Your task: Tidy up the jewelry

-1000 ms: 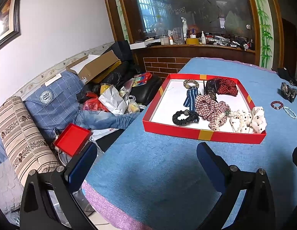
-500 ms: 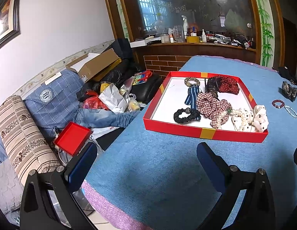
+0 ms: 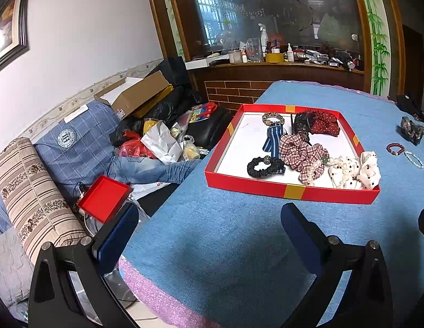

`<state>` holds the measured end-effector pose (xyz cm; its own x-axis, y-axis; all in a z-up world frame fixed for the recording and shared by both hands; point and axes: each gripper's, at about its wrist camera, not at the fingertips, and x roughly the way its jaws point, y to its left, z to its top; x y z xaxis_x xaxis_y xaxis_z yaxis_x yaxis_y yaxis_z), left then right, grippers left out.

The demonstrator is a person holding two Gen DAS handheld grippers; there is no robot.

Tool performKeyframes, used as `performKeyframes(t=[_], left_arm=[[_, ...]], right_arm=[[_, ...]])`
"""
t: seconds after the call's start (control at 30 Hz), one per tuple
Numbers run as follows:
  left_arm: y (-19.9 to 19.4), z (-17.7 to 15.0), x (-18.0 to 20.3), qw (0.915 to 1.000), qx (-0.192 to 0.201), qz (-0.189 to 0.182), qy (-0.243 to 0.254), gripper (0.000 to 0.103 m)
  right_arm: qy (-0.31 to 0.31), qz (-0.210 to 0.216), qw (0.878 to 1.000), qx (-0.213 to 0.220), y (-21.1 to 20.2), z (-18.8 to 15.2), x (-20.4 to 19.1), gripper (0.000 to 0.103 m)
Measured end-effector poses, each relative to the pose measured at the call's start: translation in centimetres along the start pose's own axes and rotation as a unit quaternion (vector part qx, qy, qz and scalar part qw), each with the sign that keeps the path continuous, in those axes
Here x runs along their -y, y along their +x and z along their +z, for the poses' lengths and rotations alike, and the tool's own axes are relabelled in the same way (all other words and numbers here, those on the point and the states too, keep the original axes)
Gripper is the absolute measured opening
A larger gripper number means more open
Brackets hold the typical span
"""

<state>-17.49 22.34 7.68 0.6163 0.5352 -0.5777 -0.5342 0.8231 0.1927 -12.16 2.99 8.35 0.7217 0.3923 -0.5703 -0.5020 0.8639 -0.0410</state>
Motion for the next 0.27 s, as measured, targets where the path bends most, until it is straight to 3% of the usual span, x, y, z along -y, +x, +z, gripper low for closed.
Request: performKeyframes(t=[0.17, 0.27], left_arm=[[-0.4, 0.5, 0.7, 0.9998, -0.003, 0.017, 0.010, 0.103], [-1.4, 0.9, 2.8, 0.9986, 0.012, 0.024, 0.046, 0.103]], right_arm=[[0.021, 0.000, 1.000, 0.003, -0.3, 0.1, 1.2, 0.092], [0.042, -0.010, 0.999, 0.004, -0.6, 0.0, 2.9, 0.092]])
